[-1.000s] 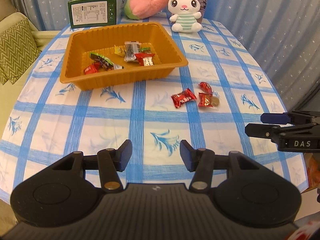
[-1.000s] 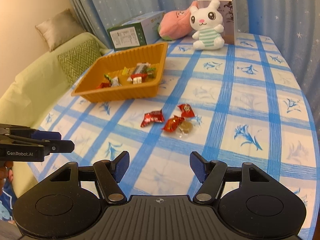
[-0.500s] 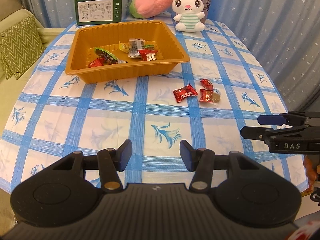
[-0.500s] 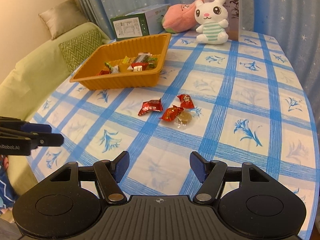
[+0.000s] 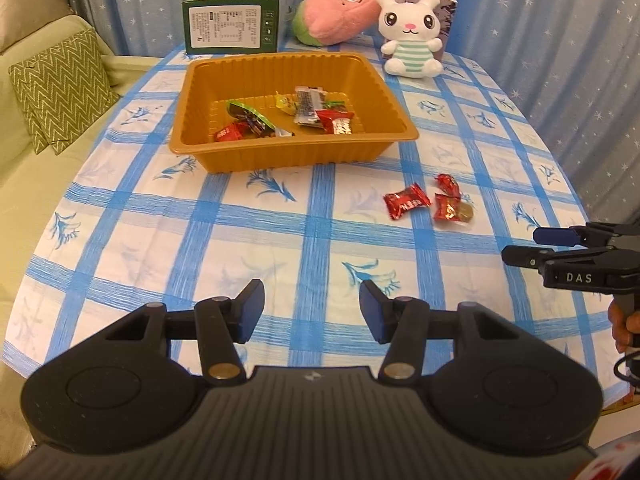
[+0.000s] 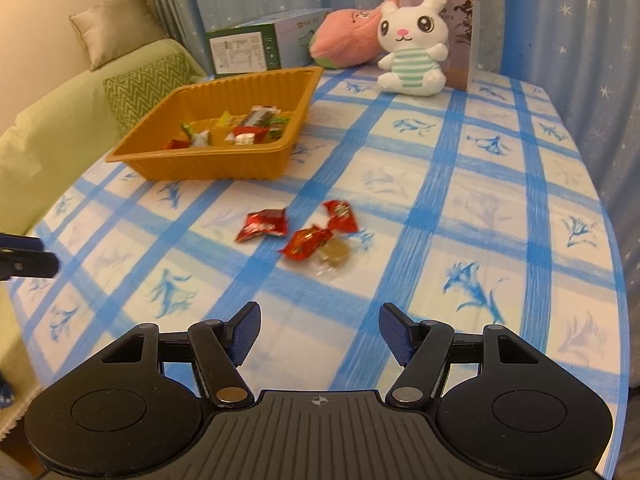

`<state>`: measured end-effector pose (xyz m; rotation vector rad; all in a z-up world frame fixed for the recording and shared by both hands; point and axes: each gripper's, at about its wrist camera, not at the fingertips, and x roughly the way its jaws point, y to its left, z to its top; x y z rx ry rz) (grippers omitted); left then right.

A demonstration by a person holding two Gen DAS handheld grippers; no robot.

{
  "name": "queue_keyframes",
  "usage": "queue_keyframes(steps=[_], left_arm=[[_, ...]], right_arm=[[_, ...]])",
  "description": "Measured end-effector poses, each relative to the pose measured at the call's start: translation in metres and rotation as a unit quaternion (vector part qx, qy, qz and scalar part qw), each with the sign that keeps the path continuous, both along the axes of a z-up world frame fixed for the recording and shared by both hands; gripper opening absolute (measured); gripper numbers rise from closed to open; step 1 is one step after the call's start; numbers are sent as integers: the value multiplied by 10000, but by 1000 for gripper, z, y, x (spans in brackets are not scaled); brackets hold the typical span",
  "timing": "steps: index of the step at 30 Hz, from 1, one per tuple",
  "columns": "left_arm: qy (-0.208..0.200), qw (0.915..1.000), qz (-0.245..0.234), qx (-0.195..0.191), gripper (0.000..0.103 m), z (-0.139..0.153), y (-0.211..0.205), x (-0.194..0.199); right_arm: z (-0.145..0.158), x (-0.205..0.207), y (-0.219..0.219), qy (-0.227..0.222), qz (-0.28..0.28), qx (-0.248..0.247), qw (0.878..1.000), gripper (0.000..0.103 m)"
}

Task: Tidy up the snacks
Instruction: 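Open both grippers and withdraw toward the red candies and gold coin candy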

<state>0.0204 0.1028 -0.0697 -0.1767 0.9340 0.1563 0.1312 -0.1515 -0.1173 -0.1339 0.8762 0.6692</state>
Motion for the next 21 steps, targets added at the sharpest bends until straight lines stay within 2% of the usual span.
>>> queue_keyframes(steps=[2,6,9,17,21], left_arm=[[-11,10000,34,28,50,-1,3,3],[12,9998,59,195,50,-4,5,10],[30,9998,46,171,49,-6,7,14],[88,9998,35,186,49,-10,13,29],[92,9998,69,174,49,-10,18,35]], right_arm=[[-4,7,0,-77,5,-22,10000,66],[-12,21,2,-208,157,-110,9996,54],[-21,29,8,-274,341,-193,9989,49],[-40,49,27,-281,644,-382,9968,46],[-40,59,33,-63,482,-151,9987,46]])
